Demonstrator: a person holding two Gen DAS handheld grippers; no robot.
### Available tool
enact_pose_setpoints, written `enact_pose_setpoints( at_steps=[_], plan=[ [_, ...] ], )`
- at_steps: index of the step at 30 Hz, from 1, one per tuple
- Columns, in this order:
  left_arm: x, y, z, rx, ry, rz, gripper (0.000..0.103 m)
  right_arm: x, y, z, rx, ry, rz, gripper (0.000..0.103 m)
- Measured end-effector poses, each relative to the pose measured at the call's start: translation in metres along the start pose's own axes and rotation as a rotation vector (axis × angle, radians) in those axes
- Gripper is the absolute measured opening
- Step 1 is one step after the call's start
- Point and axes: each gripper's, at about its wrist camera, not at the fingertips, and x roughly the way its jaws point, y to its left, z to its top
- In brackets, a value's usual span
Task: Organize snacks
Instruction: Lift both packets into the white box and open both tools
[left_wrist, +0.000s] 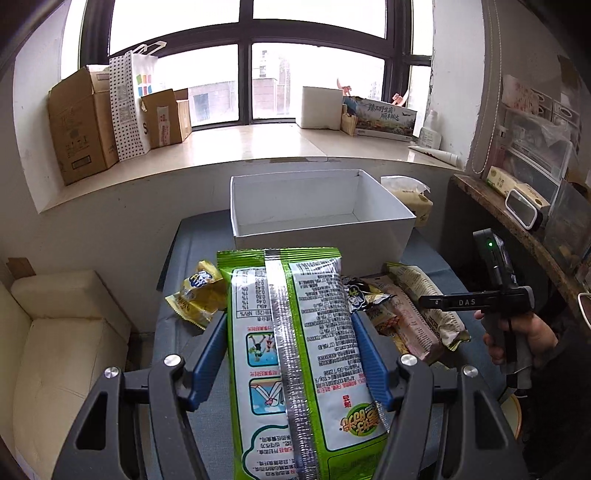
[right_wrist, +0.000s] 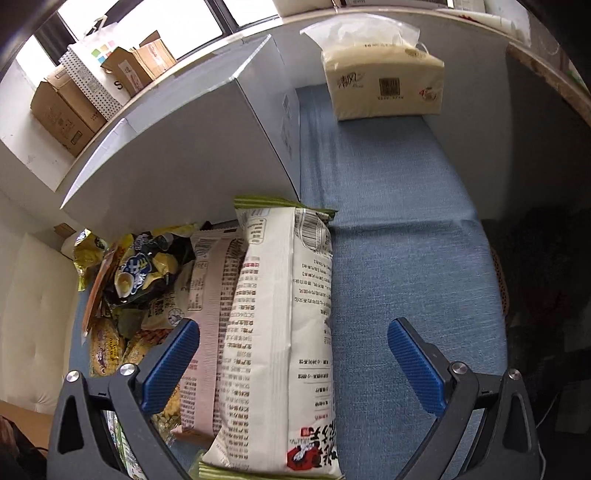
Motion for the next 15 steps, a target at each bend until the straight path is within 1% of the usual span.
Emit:
enact_pose_setpoints(
  at_steps=[1, 2, 4, 6, 7, 9, 12, 15],
  plan=[
    [0.001, 0.004, -0.002, -0.009, 0.003, 0.0, 0.071, 0.004, -0.001, 0.0, 0.012, 0.006, 0.011, 0.098],
    [0.002, 0.007, -0.003, -0.015, 0.006, -0.002, 0.071, 0.006, -0.002, -0.001, 0.016, 0.008, 0.026, 0.079],
    [0.006, 0.01, -0.006, -0.024, 0.015, -0.001, 0.071, 0.009, -0.003, -0.002, 0.015, 0.012, 0.036, 0.052],
    [0.01, 0.013, -0.007, -0.028, 0.021, 0.0, 0.071, 0.006, -0.004, -0.003, 0.021, 0.01, 0.04, 0.046],
    [0.01, 0.014, -0.007, -0.03, 0.019, -0.002, 0.071, 0.002, -0.004, -0.004, 0.02, 0.002, 0.051, 0.04],
    [0.012, 0.014, -0.006, -0.032, 0.018, -0.004, 0.071, -0.013, -0.001, -0.009, 0.003, -0.037, 0.057, 0.039],
    [0.017, 0.015, -0.001, -0.035, 0.016, -0.011, 0.071, -0.038, 0.003, -0.016, 0.002, -0.091, 0.099, 0.038],
    [0.022, 0.013, 0.01, -0.029, 0.002, -0.028, 0.071, -0.066, 0.007, -0.018, -0.001, -0.156, 0.119, 0.038]
  ],
)
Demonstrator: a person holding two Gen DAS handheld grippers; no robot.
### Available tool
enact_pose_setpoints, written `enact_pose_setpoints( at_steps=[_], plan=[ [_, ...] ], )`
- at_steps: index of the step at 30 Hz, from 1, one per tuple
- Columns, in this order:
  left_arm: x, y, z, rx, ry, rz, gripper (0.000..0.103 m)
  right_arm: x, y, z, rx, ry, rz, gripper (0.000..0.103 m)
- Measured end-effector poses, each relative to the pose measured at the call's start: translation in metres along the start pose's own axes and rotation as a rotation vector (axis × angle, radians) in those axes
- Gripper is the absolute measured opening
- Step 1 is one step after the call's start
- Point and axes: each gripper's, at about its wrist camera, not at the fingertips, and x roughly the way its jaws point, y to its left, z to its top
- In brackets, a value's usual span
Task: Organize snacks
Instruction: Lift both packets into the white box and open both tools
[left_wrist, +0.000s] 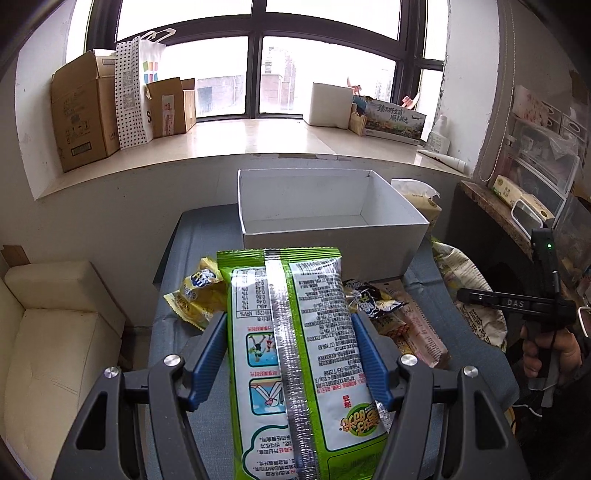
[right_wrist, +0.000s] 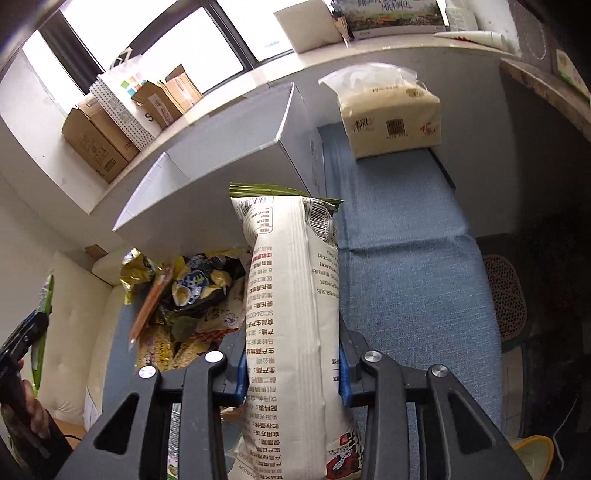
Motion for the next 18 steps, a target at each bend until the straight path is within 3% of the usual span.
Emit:
enact_pose_setpoints(
  at_steps=[8, 11, 14, 18],
  plan=[
    [0.043, 0.005, 0.082, -0.016, -0.042, -0.04, 0.072, -0.03, 0.038, 0.061, -0.05, -0.159, 0.06, 0.038],
    [0.074, 0.007, 0.12, -0.01, -0.061, -0.001, 0.072, -0.017, 0.053, 0.094, -0.075, -0.183, 0.042, 0.038],
    [0.113, 0.009, 0.149, -0.028, -0.028, -0.006, 0.072, 0.007, 0.069, 0.129, -0.092, -0.185, 0.043, 0.038],
    [0.162, 0.003, 0.172, 0.021, 0.013, 0.02, 0.072, 0.055, 0.079, 0.17, -0.09, -0.115, -0.025, 0.038]
  ],
)
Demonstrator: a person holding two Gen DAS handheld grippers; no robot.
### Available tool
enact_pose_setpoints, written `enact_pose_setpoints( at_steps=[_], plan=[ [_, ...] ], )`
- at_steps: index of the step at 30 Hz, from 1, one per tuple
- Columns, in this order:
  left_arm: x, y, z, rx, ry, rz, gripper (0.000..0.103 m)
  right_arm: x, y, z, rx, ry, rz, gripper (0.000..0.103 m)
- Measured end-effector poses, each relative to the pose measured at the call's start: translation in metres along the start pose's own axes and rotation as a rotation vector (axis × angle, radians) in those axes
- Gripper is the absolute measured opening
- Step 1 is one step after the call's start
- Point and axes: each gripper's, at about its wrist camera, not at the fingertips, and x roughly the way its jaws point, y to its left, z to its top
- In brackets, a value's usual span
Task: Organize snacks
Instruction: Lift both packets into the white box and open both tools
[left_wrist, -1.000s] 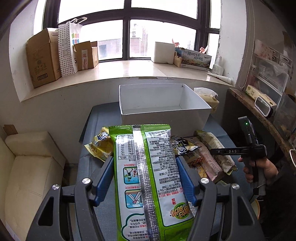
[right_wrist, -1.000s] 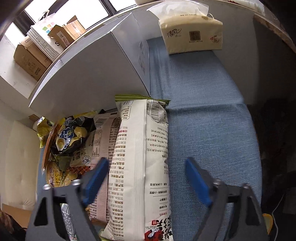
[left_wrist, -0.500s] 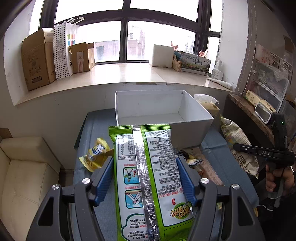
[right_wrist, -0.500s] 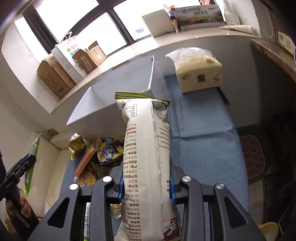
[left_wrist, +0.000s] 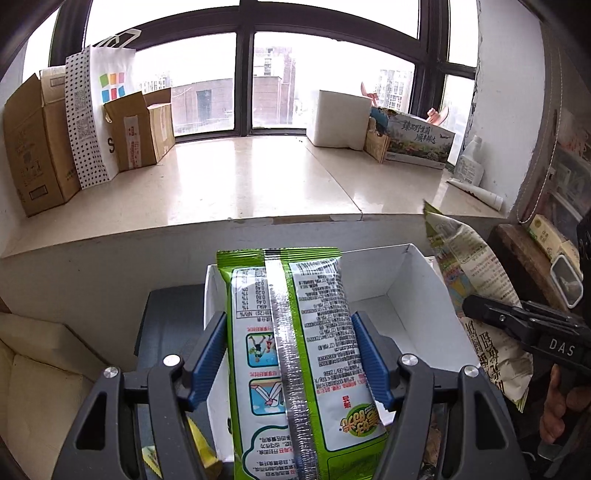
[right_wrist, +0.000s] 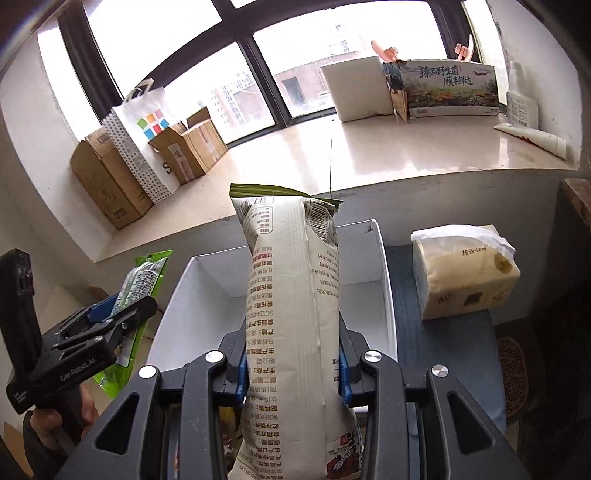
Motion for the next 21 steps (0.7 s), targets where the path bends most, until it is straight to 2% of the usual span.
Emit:
enact_pose_setpoints(
  at_steps=[3, 5, 6, 7, 8, 9, 10, 13, 18, 21],
  plan=[
    [0.031, 0.0, 0.006, 0.015, 0.062, 0.012, 0.073, 0.036, -0.004, 0.015, 0.0, 0.061, -0.042, 0.038],
    [0.045, 0.005, 0.006, 0.0, 0.084, 0.041, 0.079, 0.052, -0.006, 0.019, -0.006, 0.069, -0.077, 0.04],
    [0.05, 0.007, 0.005, 0.002, 0.096, 0.06, 0.096, 0.059, -0.007, 0.019, -0.01, 0.082, -0.086, 0.042],
    [0.053, 0.009, 0.004, 0.002, 0.099, 0.067, 0.103, 0.065, -0.009, 0.018, -0.006, 0.109, -0.103, 0.053],
    [0.052, 0.011, 0.001, -0.005, 0.092, 0.056, 0.103, 0.068, -0.01, 0.017, 0.005, 0.123, -0.121, 0.082],
    [0.051, 0.013, -0.002, -0.015, 0.096, 0.04, 0.103, 0.067, -0.011, 0.014, 0.011, 0.114, -0.118, 0.094],
    [0.049, 0.016, -0.004, -0.026, 0.103, 0.025, 0.103, 0.062, -0.012, 0.013, 0.008, 0.086, -0.113, 0.101],
    [0.039, 0.024, -0.01, -0.027, 0.081, 0.034, 0.103, 0.044, -0.012, 0.01, -0.015, 0.022, -0.151, 0.102],
    [0.005, 0.041, -0.016, -0.075, 0.034, -0.005, 0.103, 0.001, -0.004, 0.006, -0.008, -0.047, -0.084, 0.103],
    [-0.028, 0.044, -0.021, -0.049, -0.032, 0.028, 0.103, -0.031, 0.013, -0.001, -0.053, -0.105, -0.057, 0.103]
  ],
)
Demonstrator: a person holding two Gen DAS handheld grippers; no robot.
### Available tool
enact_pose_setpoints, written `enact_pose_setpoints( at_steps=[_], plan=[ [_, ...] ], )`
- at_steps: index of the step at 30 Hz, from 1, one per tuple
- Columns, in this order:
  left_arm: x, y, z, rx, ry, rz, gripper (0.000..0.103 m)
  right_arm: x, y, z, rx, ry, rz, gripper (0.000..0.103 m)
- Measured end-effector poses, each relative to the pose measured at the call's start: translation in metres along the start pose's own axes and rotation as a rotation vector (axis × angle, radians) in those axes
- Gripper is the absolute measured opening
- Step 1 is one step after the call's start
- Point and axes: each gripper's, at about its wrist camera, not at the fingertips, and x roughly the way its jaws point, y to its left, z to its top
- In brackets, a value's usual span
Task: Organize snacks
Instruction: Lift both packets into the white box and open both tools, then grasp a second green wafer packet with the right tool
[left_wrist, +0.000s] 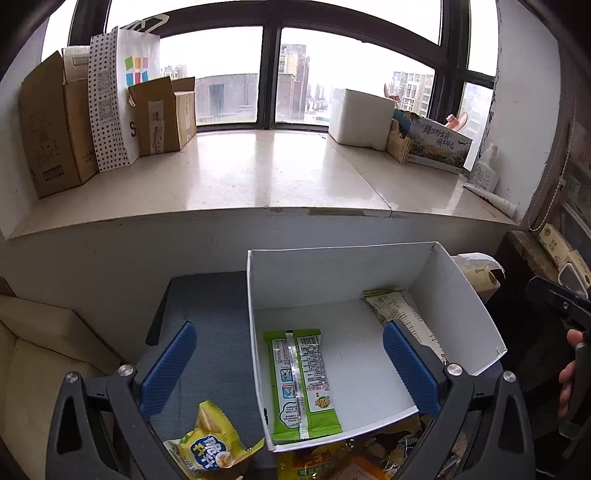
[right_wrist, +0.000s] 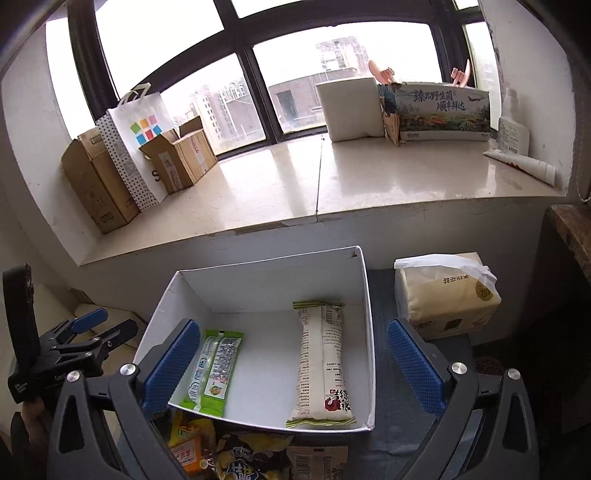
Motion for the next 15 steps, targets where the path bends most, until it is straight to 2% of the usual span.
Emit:
enact_pose_setpoints(
  at_steps=[4, 6, 8, 11, 15],
  plan=[
    [-0.055, -0.005, -0.017, 0.063, -0.122, 0.035, 0.103, -0.046, 0.017, -0.013, -0.045, -0.073, 0.09, 0.103],
    [-0.076, -0.009, -0.029, 0.09, -0.126, 0.038, 0.103, -0.066, 0.027, -0.024, -0.08, -0.095, 0.116, 0.103],
    [-0.1, -0.011, -0.045, 0.1, -0.13, 0.006, 0.103, -0.081, 0.036, -0.038, -0.105, -0.092, 0.134, 0.103],
    [-0.131, -0.015, -0.072, 0.102, -0.132, 0.01, 0.103, -0.099, 0.048, -0.065, -0.139, -0.086, 0.149, 0.103],
    [-0.165, -0.012, -0.109, 0.03, -0.114, -0.019, 0.103, -0.104, 0.062, -0.118, -0.144, -0.037, 0.087, 0.103]
  ],
)
